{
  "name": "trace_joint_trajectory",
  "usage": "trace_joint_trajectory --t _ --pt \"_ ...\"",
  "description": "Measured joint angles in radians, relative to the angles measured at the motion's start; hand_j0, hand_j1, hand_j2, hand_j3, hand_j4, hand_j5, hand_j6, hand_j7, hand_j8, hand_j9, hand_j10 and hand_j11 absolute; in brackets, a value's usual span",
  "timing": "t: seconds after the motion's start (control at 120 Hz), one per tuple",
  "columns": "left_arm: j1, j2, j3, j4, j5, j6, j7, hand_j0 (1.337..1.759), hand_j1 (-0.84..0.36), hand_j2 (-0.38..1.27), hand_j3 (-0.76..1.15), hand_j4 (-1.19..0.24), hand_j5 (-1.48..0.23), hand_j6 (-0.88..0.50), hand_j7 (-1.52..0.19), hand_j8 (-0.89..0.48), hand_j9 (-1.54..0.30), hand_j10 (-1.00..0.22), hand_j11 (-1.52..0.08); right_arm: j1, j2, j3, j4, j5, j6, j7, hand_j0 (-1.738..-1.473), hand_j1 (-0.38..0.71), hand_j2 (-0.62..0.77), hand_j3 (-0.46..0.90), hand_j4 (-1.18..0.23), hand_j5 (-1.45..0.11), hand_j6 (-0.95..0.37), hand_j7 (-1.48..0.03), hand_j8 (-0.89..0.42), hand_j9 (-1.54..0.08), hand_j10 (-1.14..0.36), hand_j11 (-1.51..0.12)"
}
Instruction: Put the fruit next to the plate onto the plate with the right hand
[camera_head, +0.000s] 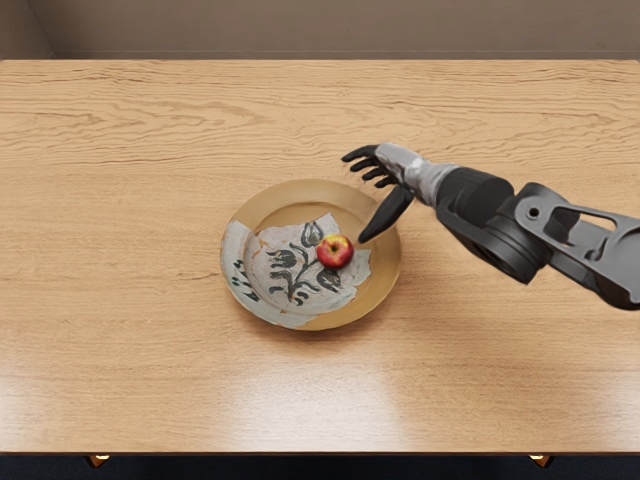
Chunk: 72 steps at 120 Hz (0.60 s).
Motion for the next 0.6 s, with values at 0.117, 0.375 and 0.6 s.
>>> trace_joint_trajectory --t 0.117,0.375,0.6 --pt "0.015 0.000 0.000 0.001 0.000 0.000 0.001 1.658 0.34 0.00 0.00 -0.01 -0.01 -0.01 -0.01 -0.01 -0.01 -0.01 -0.01 -0.002 -0.047 0.048 0.000 0.054 0.074 0.000 -1.658 -0.20 -0.02 0.00 -0.13 -0.16 -0.12 -0.16 -0.13 -0.16 -0.13 -0.16" --pt "0.020 0.000 -0.001 0.003 0.000 0.001 0.001 1.658 0.34 0.00 0.00 -0.01 -0.01 -0.01 -0.01 -0.01 -0.01 -0.01 -0.01 -0.008 -0.318 0.170 -0.004 0.287 0.483 0.000 -1.658 -0.31 0.00 0.00 -0.04 -0.05 -0.04 -0.05 -0.04 -0.05 -0.04 -0.05" --pt "0.014 0.000 -0.003 0.004 -0.003 0.003 0.002 1.658 0.34 0.00 0.00 -0.01 -0.01 -0.01 -0.01 -0.01 -0.01 -0.01 -0.01 -0.009 -0.421 0.237 -0.028 0.328 0.664 0.000 -1.658 -0.34 0.00 0.00 -0.01 -0.02 -0.01 -0.02 -0.01 -0.02 -0.01 -0.02"
